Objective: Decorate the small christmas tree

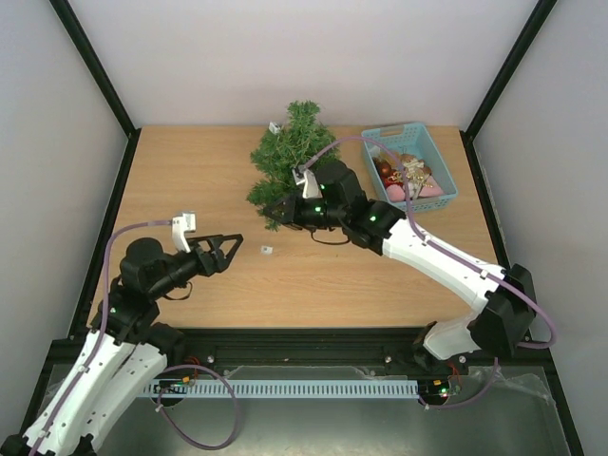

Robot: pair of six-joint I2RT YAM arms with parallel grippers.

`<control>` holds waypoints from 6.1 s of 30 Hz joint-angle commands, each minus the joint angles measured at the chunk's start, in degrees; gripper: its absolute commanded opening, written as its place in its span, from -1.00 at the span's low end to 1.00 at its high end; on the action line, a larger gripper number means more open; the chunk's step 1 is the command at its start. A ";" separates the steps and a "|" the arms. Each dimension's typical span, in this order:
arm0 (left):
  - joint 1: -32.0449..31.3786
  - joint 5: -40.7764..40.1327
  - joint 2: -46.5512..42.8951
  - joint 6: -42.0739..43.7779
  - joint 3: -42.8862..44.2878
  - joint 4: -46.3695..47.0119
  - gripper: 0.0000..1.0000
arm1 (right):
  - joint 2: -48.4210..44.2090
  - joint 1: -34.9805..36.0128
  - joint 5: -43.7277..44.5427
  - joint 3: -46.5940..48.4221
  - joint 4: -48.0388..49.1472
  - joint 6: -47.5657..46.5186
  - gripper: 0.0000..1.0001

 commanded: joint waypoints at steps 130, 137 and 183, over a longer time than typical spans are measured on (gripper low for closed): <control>-7.05 -37.37 38.00 15.92 24.51 9.83 -0.95 | -29.84 -0.41 9.93 -13.23 -17.21 -6.26 0.32; -4.68 -34.71 45.62 18.29 30.04 14.27 -0.95 | -33.33 -0.46 11.62 -15.35 -19.21 -6.01 0.34; 6.77 -16.61 56.09 18.77 35.82 23.77 -0.95 | -35.51 -0.44 11.53 -20.46 -18.90 -5.26 0.41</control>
